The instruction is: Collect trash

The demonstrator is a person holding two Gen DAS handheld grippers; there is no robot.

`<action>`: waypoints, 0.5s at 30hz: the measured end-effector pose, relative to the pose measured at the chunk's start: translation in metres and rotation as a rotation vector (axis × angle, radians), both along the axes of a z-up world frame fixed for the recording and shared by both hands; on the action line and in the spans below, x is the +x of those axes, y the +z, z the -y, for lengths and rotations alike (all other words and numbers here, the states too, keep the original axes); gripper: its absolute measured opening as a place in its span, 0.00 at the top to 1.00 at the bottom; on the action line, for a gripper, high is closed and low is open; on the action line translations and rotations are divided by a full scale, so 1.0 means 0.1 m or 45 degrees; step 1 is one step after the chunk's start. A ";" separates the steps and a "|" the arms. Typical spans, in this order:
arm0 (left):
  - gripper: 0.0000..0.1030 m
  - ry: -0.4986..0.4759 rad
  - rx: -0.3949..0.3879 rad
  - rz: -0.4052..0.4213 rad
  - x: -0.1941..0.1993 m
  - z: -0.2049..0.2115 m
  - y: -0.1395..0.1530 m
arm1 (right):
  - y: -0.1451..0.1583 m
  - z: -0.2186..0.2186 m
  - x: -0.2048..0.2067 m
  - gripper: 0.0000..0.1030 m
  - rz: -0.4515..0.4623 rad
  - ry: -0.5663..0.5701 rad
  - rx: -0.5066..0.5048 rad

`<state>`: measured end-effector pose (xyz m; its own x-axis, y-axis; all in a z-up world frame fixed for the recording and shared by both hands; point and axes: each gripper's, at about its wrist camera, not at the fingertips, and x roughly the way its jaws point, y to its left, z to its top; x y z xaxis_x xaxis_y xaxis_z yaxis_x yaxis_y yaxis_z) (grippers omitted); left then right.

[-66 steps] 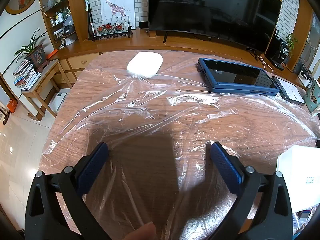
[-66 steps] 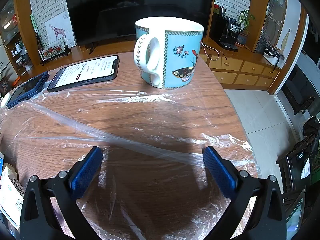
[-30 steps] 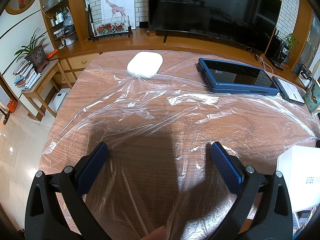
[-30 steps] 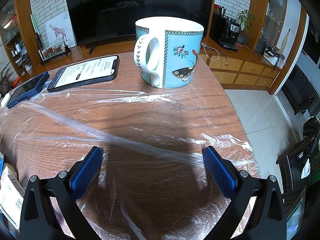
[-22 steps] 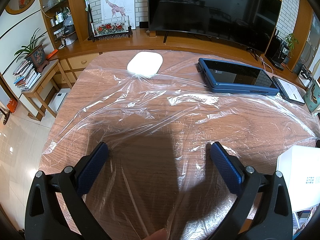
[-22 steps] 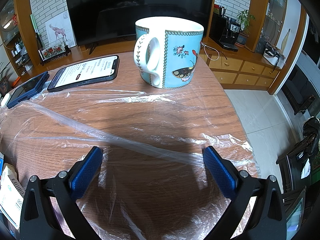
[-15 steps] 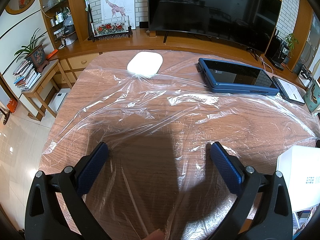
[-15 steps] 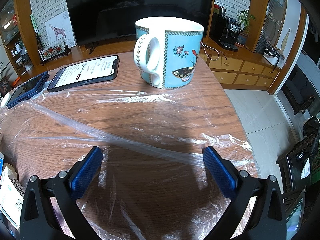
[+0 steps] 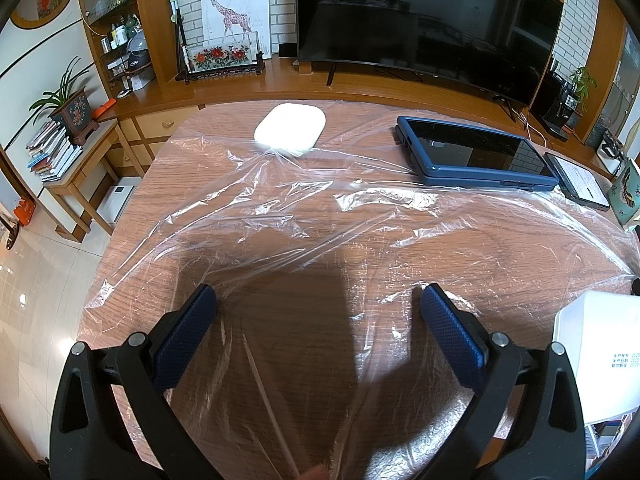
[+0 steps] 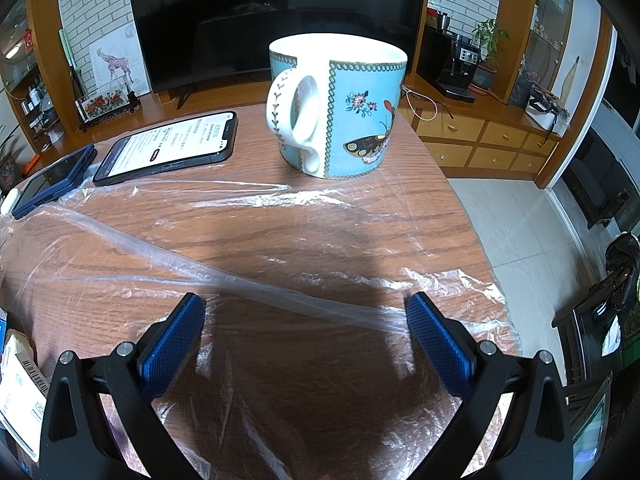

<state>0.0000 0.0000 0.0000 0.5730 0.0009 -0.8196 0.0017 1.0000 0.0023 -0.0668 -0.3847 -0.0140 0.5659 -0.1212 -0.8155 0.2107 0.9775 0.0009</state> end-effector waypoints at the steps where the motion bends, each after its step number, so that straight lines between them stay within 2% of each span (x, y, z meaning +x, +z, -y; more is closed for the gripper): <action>1: 0.01 0.000 0.000 0.000 0.00 0.00 0.00 | 0.00 0.00 0.00 0.04 0.000 0.000 0.000; 9: 0.01 0.000 0.000 0.000 0.00 -0.01 -0.01 | 0.00 0.00 -0.01 0.04 0.003 0.000 0.004; 15: 0.01 0.000 0.001 0.000 -0.01 -0.01 -0.02 | 0.05 0.05 0.02 0.04 0.022 -0.008 0.053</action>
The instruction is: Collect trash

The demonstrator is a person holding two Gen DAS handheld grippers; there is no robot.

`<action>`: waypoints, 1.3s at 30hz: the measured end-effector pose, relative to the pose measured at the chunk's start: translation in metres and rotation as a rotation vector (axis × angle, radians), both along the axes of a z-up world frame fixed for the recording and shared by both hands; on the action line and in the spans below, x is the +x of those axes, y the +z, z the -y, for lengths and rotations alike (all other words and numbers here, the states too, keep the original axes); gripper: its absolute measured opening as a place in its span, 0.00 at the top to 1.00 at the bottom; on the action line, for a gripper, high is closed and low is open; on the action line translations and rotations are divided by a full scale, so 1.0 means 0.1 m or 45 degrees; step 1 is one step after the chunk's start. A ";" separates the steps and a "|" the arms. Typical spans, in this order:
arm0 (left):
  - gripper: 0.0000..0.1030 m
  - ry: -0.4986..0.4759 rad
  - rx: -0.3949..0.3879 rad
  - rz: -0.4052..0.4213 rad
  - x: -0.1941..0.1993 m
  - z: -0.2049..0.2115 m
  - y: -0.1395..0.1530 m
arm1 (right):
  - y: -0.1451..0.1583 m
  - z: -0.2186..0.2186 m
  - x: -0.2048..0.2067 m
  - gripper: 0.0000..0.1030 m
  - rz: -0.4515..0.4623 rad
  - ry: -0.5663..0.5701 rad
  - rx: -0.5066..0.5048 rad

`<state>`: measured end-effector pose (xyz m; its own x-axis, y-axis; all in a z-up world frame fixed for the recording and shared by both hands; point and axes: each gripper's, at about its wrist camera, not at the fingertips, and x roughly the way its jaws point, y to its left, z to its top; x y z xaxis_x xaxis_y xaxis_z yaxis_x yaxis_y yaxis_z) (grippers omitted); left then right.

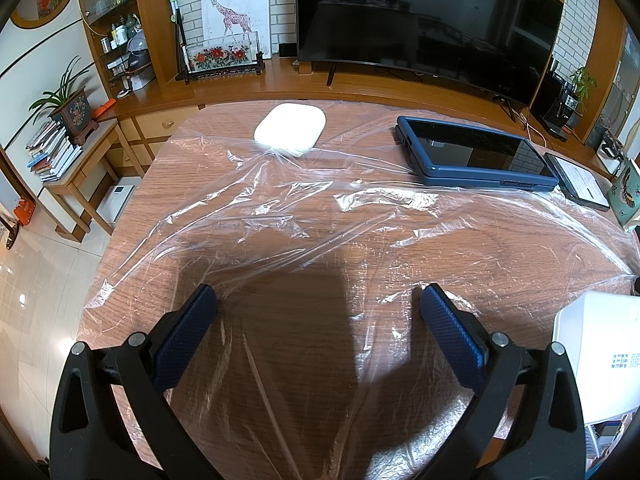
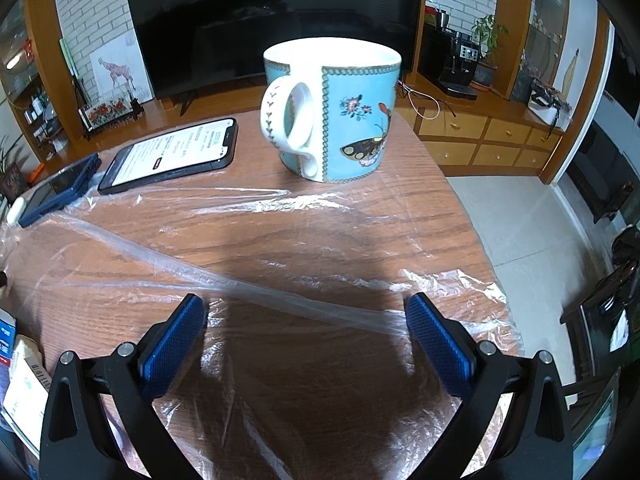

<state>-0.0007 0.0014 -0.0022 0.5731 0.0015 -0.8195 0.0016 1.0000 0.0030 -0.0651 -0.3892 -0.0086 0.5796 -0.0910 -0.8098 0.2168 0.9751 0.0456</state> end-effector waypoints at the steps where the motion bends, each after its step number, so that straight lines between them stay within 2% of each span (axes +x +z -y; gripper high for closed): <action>1: 0.01 0.000 0.000 0.000 0.00 0.00 0.00 | -0.01 -0.02 0.00 0.04 0.002 0.003 0.002; 10: 0.01 -0.004 0.000 0.001 0.00 -0.01 -0.01 | 0.09 -0.01 -0.05 0.04 0.031 0.004 -0.016; 14: 0.01 -0.006 -0.022 -0.014 0.01 -0.05 0.00 | 0.32 0.00 -0.14 0.04 0.094 0.018 -0.037; 17: 0.01 0.014 -0.041 0.028 -0.04 -0.14 0.17 | 0.57 -0.01 -0.25 0.04 0.158 0.069 -0.029; 20: 0.02 -0.020 -0.101 0.094 -0.13 -0.19 0.47 | 0.91 -0.14 -0.45 0.04 0.241 0.210 -0.028; 23: 0.02 -0.088 -0.084 0.183 -0.35 -0.19 0.80 | 1.21 -0.40 -0.71 0.04 0.304 0.418 -0.066; 25: 0.01 -0.170 -0.112 0.220 -0.54 -0.18 1.00 | 1.36 -0.64 -0.94 0.04 0.322 0.596 -0.049; 27: 0.01 -0.265 -0.178 0.211 -0.75 -0.16 1.10 | 1.44 -0.85 -1.14 0.04 0.316 0.752 -0.037; 31: 0.01 -0.379 -0.204 0.194 -1.08 0.01 1.15 | 1.44 -1.24 -1.49 0.04 0.284 0.947 -0.036; 33: 0.01 -0.477 -0.278 0.140 -1.22 0.10 1.11 | 1.38 -1.44 -1.66 0.04 0.248 1.042 -0.008; 39: 0.01 -0.616 -0.213 0.042 -1.58 0.39 0.88 | 1.08 -1.85 -1.93 0.04 0.114 1.208 -0.050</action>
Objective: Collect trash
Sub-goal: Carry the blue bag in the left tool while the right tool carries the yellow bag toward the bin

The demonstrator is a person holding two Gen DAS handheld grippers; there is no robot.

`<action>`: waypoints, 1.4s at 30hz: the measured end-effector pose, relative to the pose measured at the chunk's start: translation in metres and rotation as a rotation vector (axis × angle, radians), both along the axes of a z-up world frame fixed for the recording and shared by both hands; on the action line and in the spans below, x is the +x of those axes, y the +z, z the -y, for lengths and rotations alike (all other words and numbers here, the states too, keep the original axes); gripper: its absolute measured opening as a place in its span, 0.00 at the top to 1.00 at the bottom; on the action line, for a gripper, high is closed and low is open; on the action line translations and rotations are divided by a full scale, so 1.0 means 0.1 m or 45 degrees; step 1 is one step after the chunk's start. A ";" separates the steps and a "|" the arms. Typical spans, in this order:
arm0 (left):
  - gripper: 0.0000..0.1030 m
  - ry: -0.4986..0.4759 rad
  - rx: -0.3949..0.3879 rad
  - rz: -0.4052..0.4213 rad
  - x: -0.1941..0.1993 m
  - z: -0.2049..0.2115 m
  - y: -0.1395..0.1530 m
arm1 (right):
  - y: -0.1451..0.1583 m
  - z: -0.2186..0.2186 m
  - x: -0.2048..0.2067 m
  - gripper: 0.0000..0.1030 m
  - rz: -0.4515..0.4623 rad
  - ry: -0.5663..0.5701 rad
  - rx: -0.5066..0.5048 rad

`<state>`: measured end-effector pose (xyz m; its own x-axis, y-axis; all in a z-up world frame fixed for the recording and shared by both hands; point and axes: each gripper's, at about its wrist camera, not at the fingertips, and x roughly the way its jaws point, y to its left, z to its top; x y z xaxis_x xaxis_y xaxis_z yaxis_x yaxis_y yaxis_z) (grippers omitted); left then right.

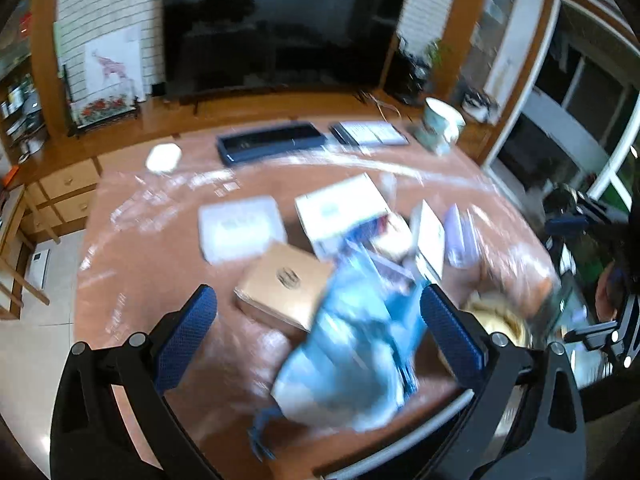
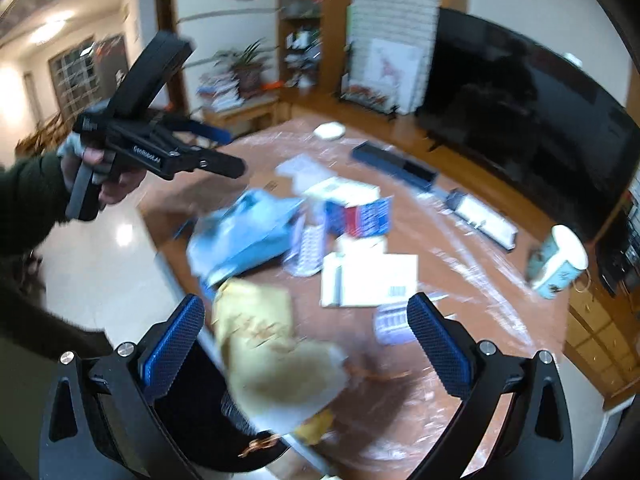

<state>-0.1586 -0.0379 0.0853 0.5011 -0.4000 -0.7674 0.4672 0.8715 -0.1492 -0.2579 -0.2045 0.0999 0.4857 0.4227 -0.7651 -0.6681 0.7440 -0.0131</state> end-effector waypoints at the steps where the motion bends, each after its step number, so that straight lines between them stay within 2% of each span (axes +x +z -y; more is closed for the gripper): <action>1: 0.01 -0.032 0.005 -0.019 -0.05 0.04 -0.05 | -0.05 -0.05 -0.04 0.04 -0.017 0.020 -0.004; 4: 0.01 -0.081 0.031 -0.061 -0.15 0.12 -0.17 | -0.19 -0.16 -0.11 0.04 -0.054 0.042 -0.028; 8: 0.01 -0.119 0.091 -0.082 -0.14 0.28 -0.33 | -0.44 -0.27 0.01 0.04 -0.081 0.009 -0.124; 15: 0.02 -0.125 0.124 -0.142 -0.02 0.40 -0.57 | -0.59 -0.15 0.23 0.18 -0.245 -0.069 -0.017; 17: 0.03 -0.116 0.104 -0.172 0.01 0.39 -0.61 | -0.63 -0.11 0.27 0.28 -0.275 -0.096 0.000; 19: 0.20 -0.091 0.078 -0.192 0.03 0.36 -0.63 | -0.64 -0.06 0.30 0.40 -0.308 -0.113 0.050; 20: 0.23 -0.087 0.068 -0.200 0.03 0.35 -0.63 | -0.63 -0.02 0.30 0.44 -0.314 -0.124 0.089; 21: 0.31 -0.085 0.042 -0.208 0.03 0.32 -0.61 | -0.61 0.02 0.31 0.45 -0.316 -0.142 0.119; 23: 0.36 -0.090 0.025 -0.212 0.02 0.32 -0.59 | -0.57 0.10 0.32 0.48 -0.330 -0.177 0.189; 26: 0.37 -0.086 0.029 -0.167 -0.08 0.31 -0.49 | -0.51 0.28 0.35 0.50 -0.361 -0.250 0.343; 28: 0.37 -0.068 -0.003 -0.150 -0.12 0.29 -0.42 | -0.46 0.41 0.38 0.50 -0.374 -0.296 0.451; 33: 0.37 0.004 -0.077 -0.096 -0.22 0.22 -0.22 | -0.31 0.54 0.37 0.51 -0.360 -0.346 0.583; 36: 0.37 0.061 -0.075 -0.050 -0.29 0.23 -0.10 | -0.20 0.57 0.36 0.52 -0.340 -0.361 0.637; 42: 0.37 0.174 0.036 0.050 -0.43 0.30 0.03 | -0.08 0.52 0.26 0.56 -0.289 -0.389 0.615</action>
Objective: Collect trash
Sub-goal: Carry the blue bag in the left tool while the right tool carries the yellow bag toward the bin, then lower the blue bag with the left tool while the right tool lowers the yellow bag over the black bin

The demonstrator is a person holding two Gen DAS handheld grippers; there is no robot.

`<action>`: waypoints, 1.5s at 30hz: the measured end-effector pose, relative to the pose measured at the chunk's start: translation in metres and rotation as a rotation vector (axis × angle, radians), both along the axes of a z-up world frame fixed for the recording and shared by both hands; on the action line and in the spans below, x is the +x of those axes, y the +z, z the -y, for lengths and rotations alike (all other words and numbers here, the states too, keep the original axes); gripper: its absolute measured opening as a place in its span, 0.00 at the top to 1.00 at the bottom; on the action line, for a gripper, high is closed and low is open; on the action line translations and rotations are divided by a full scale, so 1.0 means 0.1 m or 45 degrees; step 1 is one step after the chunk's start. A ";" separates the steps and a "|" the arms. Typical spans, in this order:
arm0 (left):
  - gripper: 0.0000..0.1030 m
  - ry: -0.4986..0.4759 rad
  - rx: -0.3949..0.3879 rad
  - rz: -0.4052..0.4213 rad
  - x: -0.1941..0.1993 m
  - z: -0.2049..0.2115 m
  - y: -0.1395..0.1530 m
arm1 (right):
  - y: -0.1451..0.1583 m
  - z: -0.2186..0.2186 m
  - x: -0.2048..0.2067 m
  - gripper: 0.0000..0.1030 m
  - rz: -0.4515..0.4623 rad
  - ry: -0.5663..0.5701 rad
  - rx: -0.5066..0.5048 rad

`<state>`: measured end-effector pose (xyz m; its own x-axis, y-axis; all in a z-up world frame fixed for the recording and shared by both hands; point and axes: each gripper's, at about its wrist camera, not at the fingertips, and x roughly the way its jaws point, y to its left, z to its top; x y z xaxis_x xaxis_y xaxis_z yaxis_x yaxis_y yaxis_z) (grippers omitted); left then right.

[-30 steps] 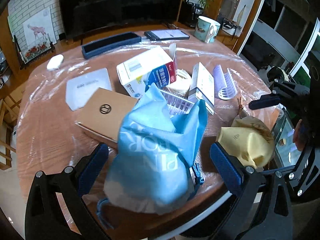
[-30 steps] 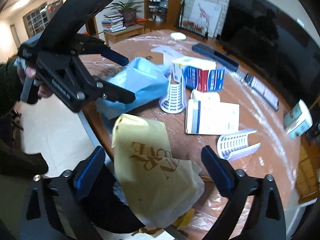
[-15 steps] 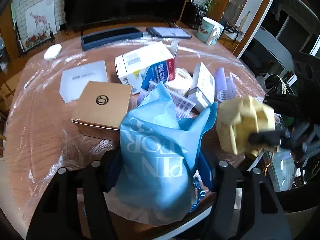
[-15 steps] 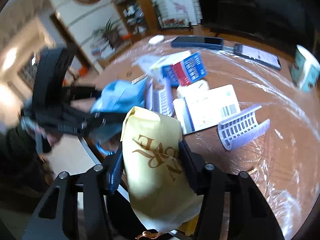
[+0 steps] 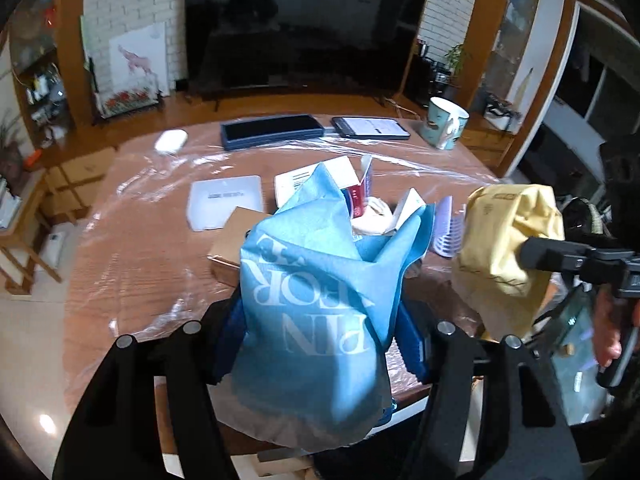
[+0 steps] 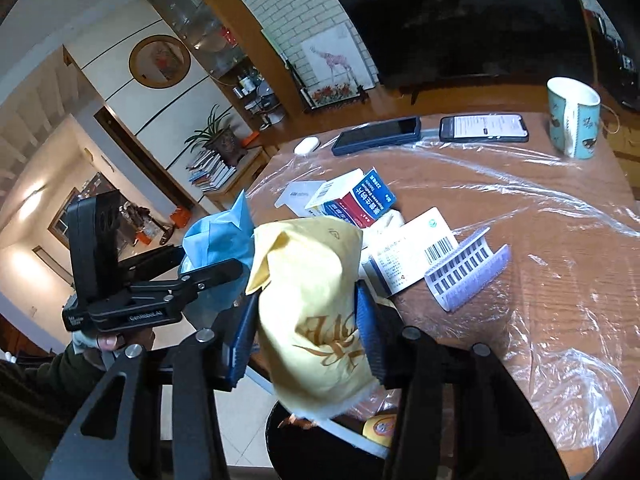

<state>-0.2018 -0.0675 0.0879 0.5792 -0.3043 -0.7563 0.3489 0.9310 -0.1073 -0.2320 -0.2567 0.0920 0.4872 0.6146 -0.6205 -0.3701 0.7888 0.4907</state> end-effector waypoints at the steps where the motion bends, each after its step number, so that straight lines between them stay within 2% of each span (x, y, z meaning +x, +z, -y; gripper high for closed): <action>1: 0.37 0.006 0.005 0.004 -0.02 0.00 0.01 | 0.00 0.00 -0.02 0.56 0.004 -0.002 -0.006; 9: 0.37 0.012 0.003 0.010 -0.17 0.00 0.05 | -0.08 -0.06 -0.09 0.60 0.008 -0.029 -0.032; 17: 0.37 -0.031 0.079 0.043 -0.36 0.06 0.08 | 0.04 -0.09 -0.30 0.60 0.039 -0.034 -0.030; 26: 0.37 -0.151 0.100 0.055 -0.62 0.17 0.08 | 0.12 -0.08 -0.67 0.60 0.043 -0.075 -0.032; 45: 0.37 -0.404 0.149 0.048 -1.15 0.37 -0.06 | 0.01 -0.01 -1.39 0.60 -0.012 -0.235 -0.030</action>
<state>-0.3166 -0.1045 0.0822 0.4975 -0.3862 -0.7767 0.6251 0.7804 0.0123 -0.3712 -0.2556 0.0926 0.5842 0.5007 -0.6387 -0.2133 0.8541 0.4744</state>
